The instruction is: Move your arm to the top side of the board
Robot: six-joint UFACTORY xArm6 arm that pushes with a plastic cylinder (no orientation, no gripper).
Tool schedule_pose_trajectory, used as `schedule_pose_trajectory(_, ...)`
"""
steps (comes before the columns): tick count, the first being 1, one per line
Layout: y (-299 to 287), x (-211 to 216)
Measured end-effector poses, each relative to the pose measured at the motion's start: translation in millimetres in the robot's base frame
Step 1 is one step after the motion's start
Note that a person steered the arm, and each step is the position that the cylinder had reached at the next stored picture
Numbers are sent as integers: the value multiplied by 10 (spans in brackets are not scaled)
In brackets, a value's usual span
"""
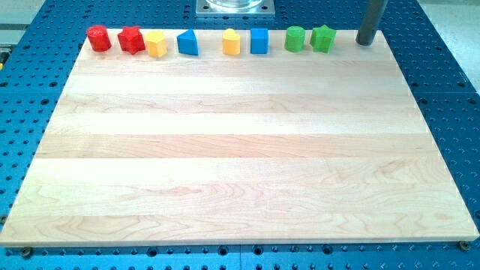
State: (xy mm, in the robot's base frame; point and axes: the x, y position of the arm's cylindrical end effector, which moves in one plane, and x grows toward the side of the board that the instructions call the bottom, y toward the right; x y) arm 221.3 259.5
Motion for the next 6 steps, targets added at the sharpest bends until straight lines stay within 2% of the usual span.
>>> schedule_pose_trajectory(2, 6, -204)
schedule_pose_trajectory(6, -6, -303)
